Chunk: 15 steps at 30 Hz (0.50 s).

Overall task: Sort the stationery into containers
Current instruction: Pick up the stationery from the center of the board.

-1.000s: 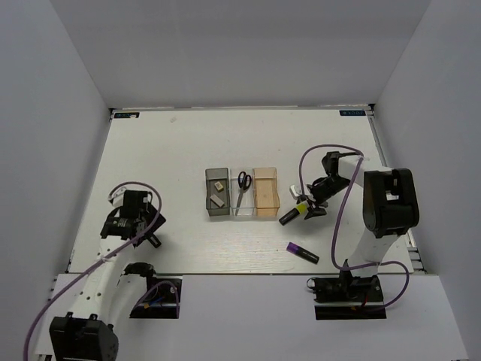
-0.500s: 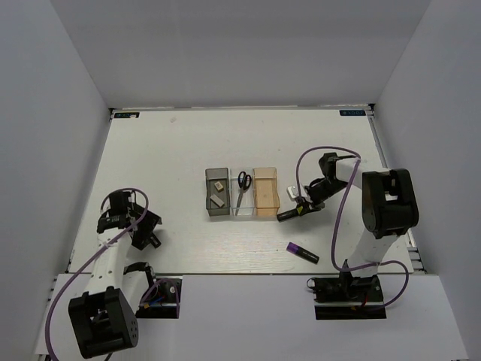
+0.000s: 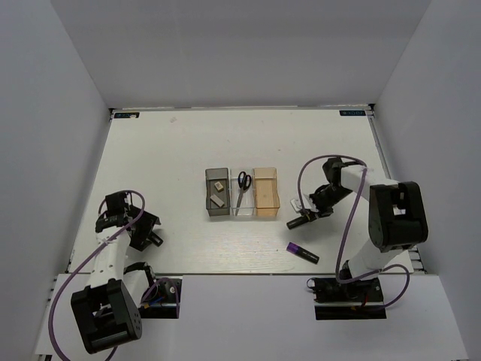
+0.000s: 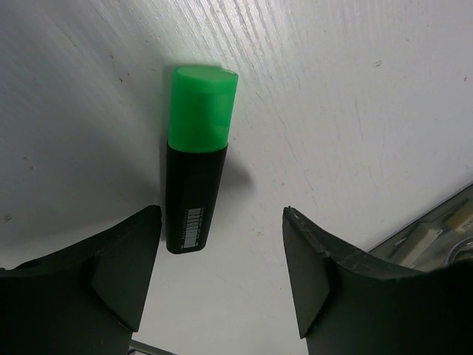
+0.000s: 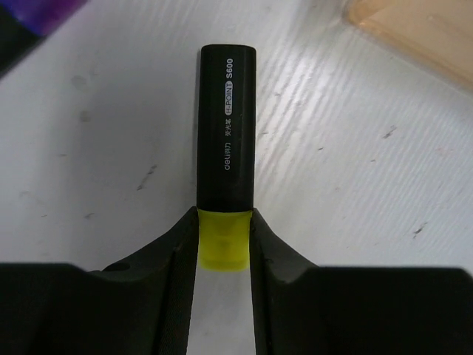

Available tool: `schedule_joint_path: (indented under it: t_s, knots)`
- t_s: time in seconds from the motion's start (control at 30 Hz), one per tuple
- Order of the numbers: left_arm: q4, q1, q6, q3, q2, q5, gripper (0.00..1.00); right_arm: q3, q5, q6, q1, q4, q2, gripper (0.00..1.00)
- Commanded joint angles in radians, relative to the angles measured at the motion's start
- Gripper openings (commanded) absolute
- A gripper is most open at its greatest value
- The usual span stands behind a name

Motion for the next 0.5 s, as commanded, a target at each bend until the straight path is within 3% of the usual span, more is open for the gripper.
schedule_joint_path:
  t_s: [0.0, 0.23, 0.4, 0.47]
  knots:
    - [0.011, 0.01, 0.011, 0.021, -0.011, 0.004, 0.77, -0.048, 0.033, -0.021, -0.014, -0.061, -0.113, 0.0]
    - [0.008, 0.019, 0.005, 0.02, -0.014, -0.012, 0.77, -0.051, -0.075, 0.026, -0.019, -0.147, -0.29, 0.0]
    - [0.017, 0.019, -0.009, 0.005, -0.013, -0.012, 0.77, 0.001, -0.219, 0.225, -0.001, -0.115, -0.368, 0.0]
    - [0.019, 0.019, -0.01, -0.003, -0.013, -0.012, 0.77, 0.032, -0.261, 0.383, 0.009, -0.06, -0.369, 0.0]
